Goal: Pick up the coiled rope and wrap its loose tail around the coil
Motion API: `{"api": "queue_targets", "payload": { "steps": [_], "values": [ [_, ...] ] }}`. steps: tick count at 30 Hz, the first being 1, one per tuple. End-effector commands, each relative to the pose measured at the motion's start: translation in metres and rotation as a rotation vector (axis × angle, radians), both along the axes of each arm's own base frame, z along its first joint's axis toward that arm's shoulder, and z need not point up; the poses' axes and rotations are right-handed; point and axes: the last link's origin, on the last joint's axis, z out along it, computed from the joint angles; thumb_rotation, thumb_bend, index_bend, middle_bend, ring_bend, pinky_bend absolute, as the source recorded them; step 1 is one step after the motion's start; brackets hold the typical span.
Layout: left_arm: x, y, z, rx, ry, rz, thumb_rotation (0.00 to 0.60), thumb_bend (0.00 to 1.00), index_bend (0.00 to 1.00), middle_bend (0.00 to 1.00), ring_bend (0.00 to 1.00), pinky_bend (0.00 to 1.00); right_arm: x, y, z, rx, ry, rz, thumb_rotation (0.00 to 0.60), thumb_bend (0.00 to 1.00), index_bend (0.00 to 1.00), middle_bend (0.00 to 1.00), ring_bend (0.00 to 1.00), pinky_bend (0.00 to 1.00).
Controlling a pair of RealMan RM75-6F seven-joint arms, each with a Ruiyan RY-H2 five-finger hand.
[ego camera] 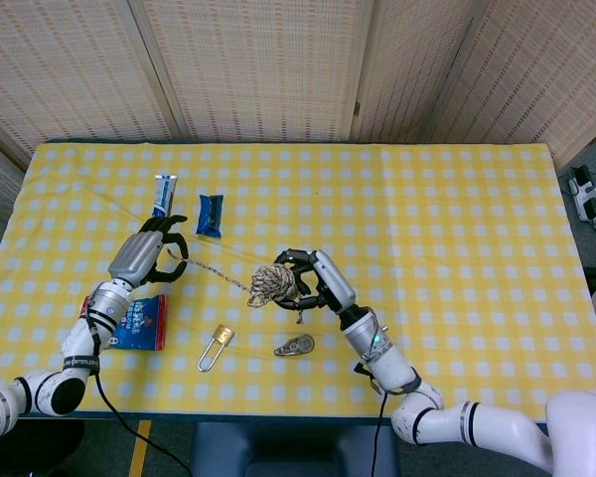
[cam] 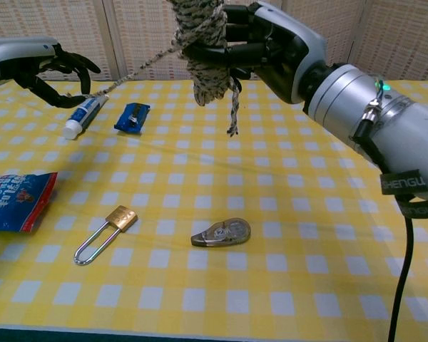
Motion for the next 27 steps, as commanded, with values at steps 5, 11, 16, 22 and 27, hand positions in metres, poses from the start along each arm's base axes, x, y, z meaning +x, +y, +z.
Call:
{"api": "queue_targets", "payload": {
  "steps": [5, 11, 16, 22, 27],
  "values": [
    [-0.009, 0.005, -0.001, 0.006, 0.006, 0.035, 0.6, 0.5, 0.62, 0.14, 0.11, 0.0, -0.005, 0.005, 0.007, 0.005, -0.009, 0.019, 0.6, 0.79, 0.96, 0.79, 0.89, 0.79],
    [-0.013, 0.005, -0.004, 0.006, 0.009, 0.049, 0.6, 0.5, 0.62, 0.14, 0.11, 0.0, -0.012, 0.008, 0.016, -0.007, -0.002, 0.014, 0.6, 0.79, 0.96, 0.79, 0.89, 0.79],
    [-0.013, 0.001, -0.004, 0.01, -0.002, 0.043, 0.6, 0.5, 0.58, 0.14, 0.11, 0.0, -0.019, 0.003, 0.02, -0.05, 0.038, -0.023, 0.6, 0.79, 0.96, 0.79, 0.89, 0.79],
    [-0.021, -0.011, -0.001, 0.001, 0.032, 0.027, 0.6, 0.36, 0.19, 0.08, 0.05, 0.0, -0.021, -0.005, 0.029, -0.112, 0.104, -0.096, 0.6, 0.79, 0.96, 0.79, 0.89, 0.79],
    [-0.04, -0.022, 0.005, 0.068, 0.047, 0.034, 0.6, 0.34, 0.13, 0.06, 0.04, 0.0, -0.024, -0.01, 0.036, -0.118, 0.144, -0.166, 0.6, 0.79, 0.96, 0.79, 0.89, 0.79]
  ]
}}
